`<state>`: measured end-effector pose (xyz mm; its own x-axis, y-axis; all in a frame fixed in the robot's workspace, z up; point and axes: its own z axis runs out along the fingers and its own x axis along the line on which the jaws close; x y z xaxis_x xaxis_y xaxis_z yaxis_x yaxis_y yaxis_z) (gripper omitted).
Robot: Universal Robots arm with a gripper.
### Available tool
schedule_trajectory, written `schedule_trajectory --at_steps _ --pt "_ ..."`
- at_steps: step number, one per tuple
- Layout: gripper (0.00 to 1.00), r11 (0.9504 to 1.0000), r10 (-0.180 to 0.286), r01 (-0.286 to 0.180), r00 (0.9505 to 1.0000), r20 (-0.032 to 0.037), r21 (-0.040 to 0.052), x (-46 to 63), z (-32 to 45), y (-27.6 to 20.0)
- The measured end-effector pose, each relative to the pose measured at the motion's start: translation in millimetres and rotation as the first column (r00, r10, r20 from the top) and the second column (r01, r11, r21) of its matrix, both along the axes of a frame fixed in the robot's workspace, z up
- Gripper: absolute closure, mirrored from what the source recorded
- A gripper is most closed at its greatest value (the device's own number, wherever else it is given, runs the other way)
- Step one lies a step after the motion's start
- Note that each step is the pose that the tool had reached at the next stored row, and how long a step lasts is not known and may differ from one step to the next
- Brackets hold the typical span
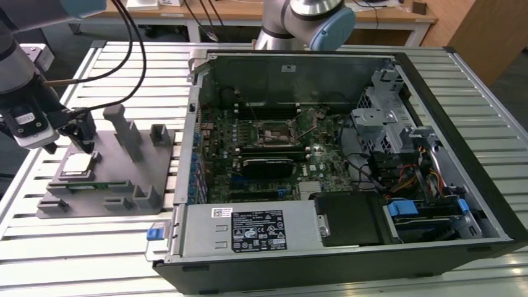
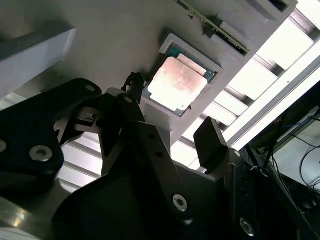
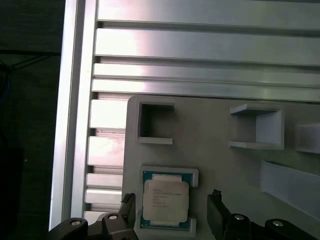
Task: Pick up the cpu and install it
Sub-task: 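Pick up the cpu and move it towards the insertion slot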
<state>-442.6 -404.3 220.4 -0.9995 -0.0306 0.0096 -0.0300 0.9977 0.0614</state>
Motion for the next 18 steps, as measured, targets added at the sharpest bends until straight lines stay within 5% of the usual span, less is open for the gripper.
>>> schedule_trajectory --at_steps 18 --pt "0.33 1.0000 0.000 0.000 1.0000 0.0002 0.0001 -3.4 -11.0 -1.6"
